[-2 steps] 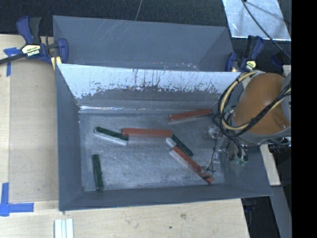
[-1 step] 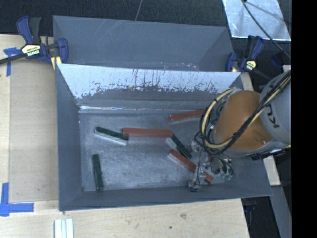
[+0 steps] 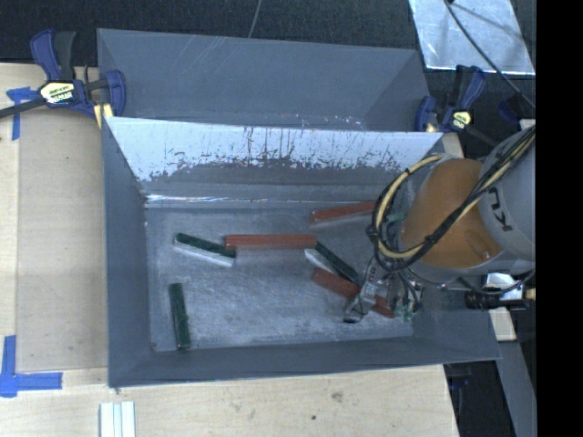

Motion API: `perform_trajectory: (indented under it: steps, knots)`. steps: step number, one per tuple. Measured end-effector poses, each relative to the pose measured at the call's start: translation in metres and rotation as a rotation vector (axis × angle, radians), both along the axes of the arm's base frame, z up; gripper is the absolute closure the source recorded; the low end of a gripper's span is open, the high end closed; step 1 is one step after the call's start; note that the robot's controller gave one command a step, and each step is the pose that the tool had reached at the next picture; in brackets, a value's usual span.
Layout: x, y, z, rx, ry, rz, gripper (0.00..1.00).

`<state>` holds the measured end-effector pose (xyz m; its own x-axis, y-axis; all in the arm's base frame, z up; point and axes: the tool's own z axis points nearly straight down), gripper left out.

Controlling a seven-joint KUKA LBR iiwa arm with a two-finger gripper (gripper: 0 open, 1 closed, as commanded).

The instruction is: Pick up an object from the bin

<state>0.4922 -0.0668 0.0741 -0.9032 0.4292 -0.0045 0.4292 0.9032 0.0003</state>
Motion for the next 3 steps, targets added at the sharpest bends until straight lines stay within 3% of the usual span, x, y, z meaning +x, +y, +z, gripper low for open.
perform_trajectory:
  steps: [2, 3]
  knots:
    - [0.0, 0.0, 0.0, 0.0, 0.001, 0.001, 1.0]
    - [0.019, -0.013, 0.121, 0.001, 0.003, 0.008, 1.0]
